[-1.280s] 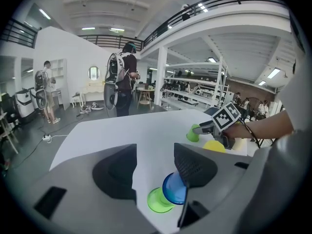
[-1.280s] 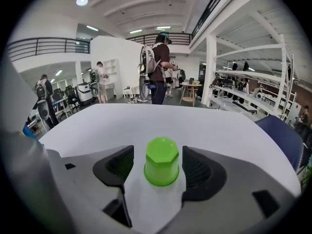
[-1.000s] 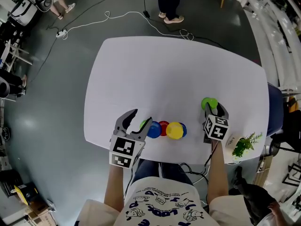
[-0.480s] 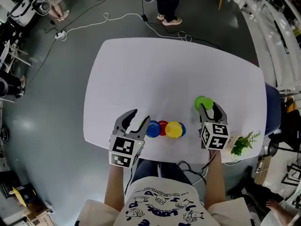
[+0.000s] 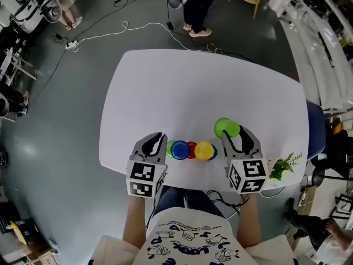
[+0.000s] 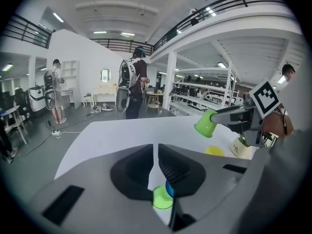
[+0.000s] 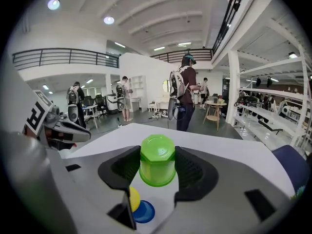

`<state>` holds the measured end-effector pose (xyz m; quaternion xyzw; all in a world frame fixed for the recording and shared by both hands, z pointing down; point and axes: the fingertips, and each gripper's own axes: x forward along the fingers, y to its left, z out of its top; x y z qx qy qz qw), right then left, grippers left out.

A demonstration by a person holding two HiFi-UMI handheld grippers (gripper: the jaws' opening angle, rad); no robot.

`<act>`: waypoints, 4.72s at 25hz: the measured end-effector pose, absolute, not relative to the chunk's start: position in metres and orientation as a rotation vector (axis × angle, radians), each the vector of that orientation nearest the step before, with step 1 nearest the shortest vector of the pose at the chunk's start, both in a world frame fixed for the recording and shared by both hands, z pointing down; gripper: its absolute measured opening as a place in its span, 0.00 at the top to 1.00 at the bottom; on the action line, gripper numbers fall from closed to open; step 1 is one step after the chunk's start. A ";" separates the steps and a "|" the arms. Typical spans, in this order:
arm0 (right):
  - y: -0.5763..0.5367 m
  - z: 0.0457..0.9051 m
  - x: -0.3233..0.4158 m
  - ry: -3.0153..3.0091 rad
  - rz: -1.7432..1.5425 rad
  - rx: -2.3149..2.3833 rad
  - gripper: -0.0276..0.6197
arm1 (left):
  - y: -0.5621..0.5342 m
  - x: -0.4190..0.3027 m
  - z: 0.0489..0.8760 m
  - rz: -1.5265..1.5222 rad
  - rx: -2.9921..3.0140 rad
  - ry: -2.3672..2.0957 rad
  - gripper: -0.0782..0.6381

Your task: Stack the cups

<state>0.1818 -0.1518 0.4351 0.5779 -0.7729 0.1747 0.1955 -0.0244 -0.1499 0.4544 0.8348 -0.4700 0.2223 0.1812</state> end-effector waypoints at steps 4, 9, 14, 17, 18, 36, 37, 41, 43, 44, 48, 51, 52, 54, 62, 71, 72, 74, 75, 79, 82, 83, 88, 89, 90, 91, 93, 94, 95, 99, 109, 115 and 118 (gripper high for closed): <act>-0.138 0.415 0.160 -2.208 0.490 1.578 0.59 | -0.142 -0.036 0.445 0.627 2.340 -1.349 0.86; -0.122 0.400 0.137 -2.252 0.494 1.517 0.59 | -0.134 -0.043 0.435 0.600 2.343 -1.381 0.87; -0.109 0.396 0.116 -2.264 0.466 1.453 0.59 | -0.125 -0.049 0.423 0.580 2.358 -1.420 0.87; -0.101 0.399 0.100 -2.271 0.455 1.406 0.59 | -0.119 -0.055 0.423 0.591 2.363 -1.433 0.87; -0.098 0.400 0.095 -2.272 0.447 1.389 0.59 | -0.118 -0.057 0.423 0.591 2.361 -1.435 0.87; -0.085 0.421 0.058 -2.225 0.441 1.254 0.59 | -0.104 -0.085 0.423 0.587 2.333 -1.450 0.87; -0.085 0.422 0.057 -2.224 0.438 1.254 0.59 | -0.104 -0.085 0.423 0.586 2.333 -1.447 0.87; -0.085 0.423 0.057 -2.218 0.414 1.239 0.59 | -0.103 -0.084 0.425 0.588 2.331 -1.443 0.87; -0.085 0.423 0.055 -2.215 0.398 1.237 0.59 | -0.102 -0.086 0.426 0.589 2.331 -1.441 0.87; -0.084 0.423 0.054 -2.217 0.393 1.240 0.59 | -0.102 -0.087 0.426 0.588 2.331 -1.440 0.87; -0.087 0.423 0.047 -2.229 0.395 1.255 0.56 | -0.105 -0.093 0.426 0.586 2.333 -1.436 0.87; -0.088 0.422 0.042 -2.241 0.393 1.260 0.51 | -0.107 -0.097 0.426 0.581 2.334 -1.437 0.87; -0.089 0.421 0.042 -2.248 0.393 1.266 0.48 | -0.107 -0.097 0.425 0.578 2.333 -1.439 0.87; -0.088 0.413 0.043 -2.270 0.400 1.288 0.47 | -0.107 -0.097 0.422 0.569 2.333 -1.446 0.87; -0.102 0.358 0.080 -2.322 0.362 1.503 0.49 | -0.123 -0.092 0.387 0.457 2.357 -1.508 0.87; -0.123 0.283 0.141 -2.236 0.142 1.880 0.74 | -0.145 -0.076 0.311 0.308 2.464 -1.592 0.87; -0.124 0.276 0.147 -2.219 0.105 1.921 0.79 | -0.146 -0.074 0.303 0.301 2.479 -1.602 0.87; -0.126 0.265 0.155 -2.199 0.069 1.986 0.84 | -0.148 -0.071 0.289 0.288 2.507 -1.625 0.87; -0.127 0.261 0.159 -2.195 0.065 2.010 0.84 | -0.149 -0.068 0.282 0.281 2.520 -1.637 0.87; -0.126 0.251 0.176 -2.158 0.032 2.101 0.92 | -0.150 -0.059 0.259 0.261 2.552 -1.686 0.87; -0.123 0.245 0.184 -2.166 0.014 2.133 0.93 | -0.150 -0.053 0.248 0.229 2.560 -1.716 0.87; -0.122 0.242 0.185 -2.176 0.009 2.140 0.93 | -0.150 -0.051 0.244 0.217 2.561 -1.728 0.87; -0.120 0.227 0.189 -2.209 -0.004 2.192 0.93 | -0.150 -0.050 0.228 0.158 2.553 -1.776 0.87; -0.119 0.225 0.190 -2.215 -0.001 2.199 0.93 | -0.150 -0.050 0.225 0.147 2.550 -1.781 0.87; -0.118 0.224 0.190 -2.221 0.000 2.201 0.93 | -0.148 -0.049 0.223 0.139 2.549 -1.783 0.87; -0.118 0.222 0.191 -2.226 -0.001 2.200 0.93 | -0.147 -0.047 0.221 0.135 2.550 -1.783 0.87; -0.118 0.220 0.192 -2.234 -0.005 2.198 0.93 | -0.145 -0.043 0.218 0.134 2.557 -1.780 0.87; -0.118 0.219 0.192 -2.237 -0.007 2.197 0.93 | -0.145 -0.042 0.216 0.136 2.561 -1.778 0.87; -0.117 0.218 0.191 -2.240 -0.007 2.196 0.93 | -0.144 -0.041 0.215 0.136 2.564 -1.777 0.87; -0.114 0.222 0.197 -2.239 -0.009 2.192 0.93 | -0.139 -0.035 0.216 0.135 2.569 -1.771 0.87; -0.114 0.226 0.201 -2.238 0.002 2.189 0.93 | -0.140 -0.037 0.220 0.147 2.571 -1.767 0.87; -0.114 0.229 0.202 -2.237 0.010 2.191 0.93 | -0.140 -0.036 0.222 0.152 2.569 -1.763 0.87; -0.115 0.231 0.202 -2.232 0.018 2.191 0.93 | -0.140 -0.037 0.224 0.154 2.566 -1.761 0.87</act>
